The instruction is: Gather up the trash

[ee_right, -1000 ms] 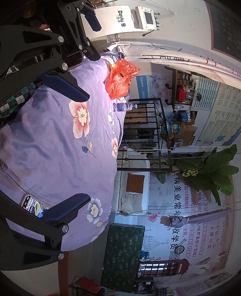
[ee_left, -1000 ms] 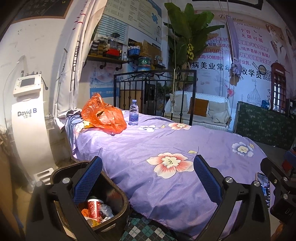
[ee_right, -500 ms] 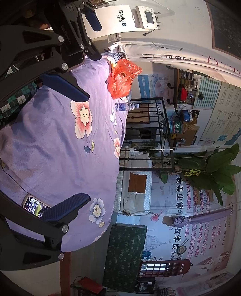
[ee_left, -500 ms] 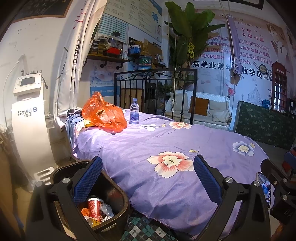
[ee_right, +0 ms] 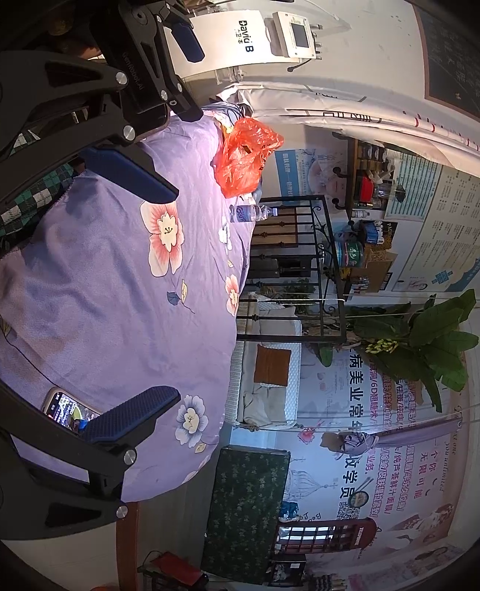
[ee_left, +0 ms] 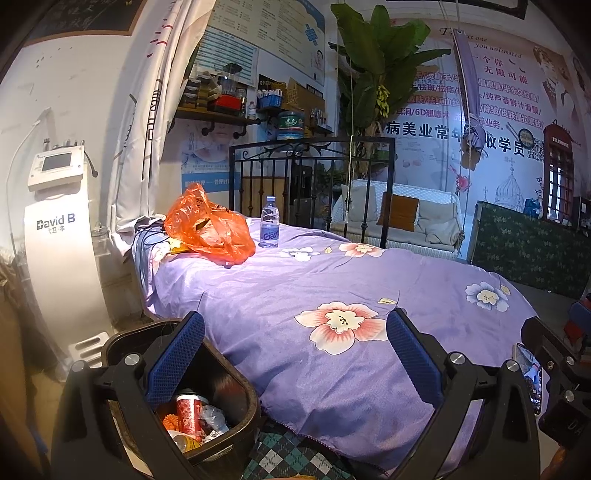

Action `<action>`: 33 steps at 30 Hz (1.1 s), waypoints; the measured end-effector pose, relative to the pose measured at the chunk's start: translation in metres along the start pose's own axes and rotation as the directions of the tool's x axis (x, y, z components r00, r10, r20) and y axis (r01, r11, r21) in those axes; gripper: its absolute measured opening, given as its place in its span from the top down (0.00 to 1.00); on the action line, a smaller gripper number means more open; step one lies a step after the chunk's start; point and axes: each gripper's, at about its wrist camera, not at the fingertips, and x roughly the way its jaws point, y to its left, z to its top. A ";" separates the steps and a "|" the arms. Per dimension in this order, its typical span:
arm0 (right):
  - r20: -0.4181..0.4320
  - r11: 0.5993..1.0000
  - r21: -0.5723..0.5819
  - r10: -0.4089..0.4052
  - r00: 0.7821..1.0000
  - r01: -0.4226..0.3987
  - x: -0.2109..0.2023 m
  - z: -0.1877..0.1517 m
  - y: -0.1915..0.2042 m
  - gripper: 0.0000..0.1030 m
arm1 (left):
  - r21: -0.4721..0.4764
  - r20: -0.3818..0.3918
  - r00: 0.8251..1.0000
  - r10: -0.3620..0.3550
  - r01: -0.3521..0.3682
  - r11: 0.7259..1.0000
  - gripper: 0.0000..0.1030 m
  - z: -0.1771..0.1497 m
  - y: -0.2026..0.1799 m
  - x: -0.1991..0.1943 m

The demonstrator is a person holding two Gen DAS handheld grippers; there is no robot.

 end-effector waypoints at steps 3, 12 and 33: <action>-0.003 1.000 0.002 0.002 1.000 -0.002 0.000 0.000 0.000 0.05 | 0.004 -0.004 1.000 0.003 -0.003 1.000 0.06 -0.001 0.000 0.001; -0.004 1.000 0.003 0.001 1.000 -0.001 0.000 0.000 0.000 0.05 | 0.012 -0.003 1.000 0.002 -0.001 1.000 0.06 -0.001 0.000 0.002; -0.011 1.000 0.010 0.002 1.000 -0.002 0.002 -0.004 0.001 0.05 | 0.018 -0.016 1.000 0.001 -0.001 1.000 0.06 -0.005 -0.001 0.005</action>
